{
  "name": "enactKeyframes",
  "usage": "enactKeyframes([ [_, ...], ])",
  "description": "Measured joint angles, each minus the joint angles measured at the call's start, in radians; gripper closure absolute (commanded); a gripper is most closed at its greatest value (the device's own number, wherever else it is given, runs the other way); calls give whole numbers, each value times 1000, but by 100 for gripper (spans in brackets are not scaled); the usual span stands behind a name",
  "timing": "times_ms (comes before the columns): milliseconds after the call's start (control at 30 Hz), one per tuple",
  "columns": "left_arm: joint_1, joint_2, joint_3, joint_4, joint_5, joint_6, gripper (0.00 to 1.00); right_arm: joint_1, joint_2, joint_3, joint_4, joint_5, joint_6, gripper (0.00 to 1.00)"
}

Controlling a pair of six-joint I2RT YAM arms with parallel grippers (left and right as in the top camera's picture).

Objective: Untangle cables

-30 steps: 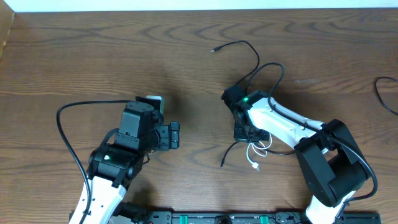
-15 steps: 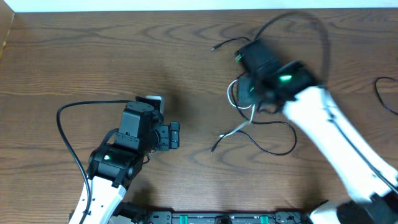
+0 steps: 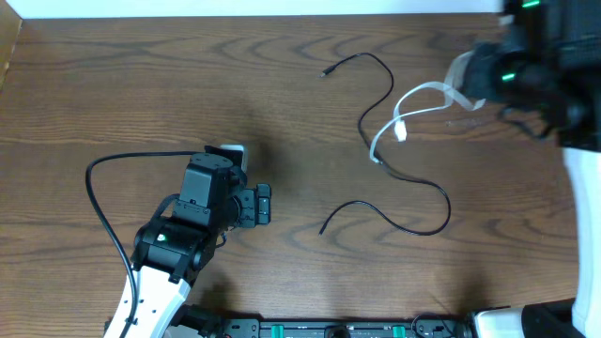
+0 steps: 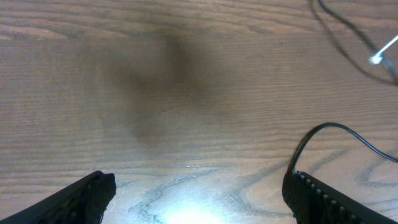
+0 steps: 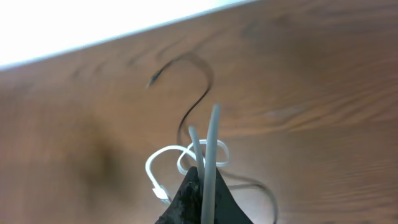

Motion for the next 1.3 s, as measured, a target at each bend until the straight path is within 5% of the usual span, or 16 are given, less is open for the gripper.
enactKeyframes([
  [233, 0, 0, 0, -8, 0, 0, 8, -290, 0, 26, 53, -48, -13, 99],
  [567, 0, 0, 0, -9, 0, 0, 8, -662, 31, 27, 138, -476, -23, 99],
  [1300, 0, 0, 0, -23, 0, -1, 5, -827, 394, 29, 230, 113, -47, 99],
])
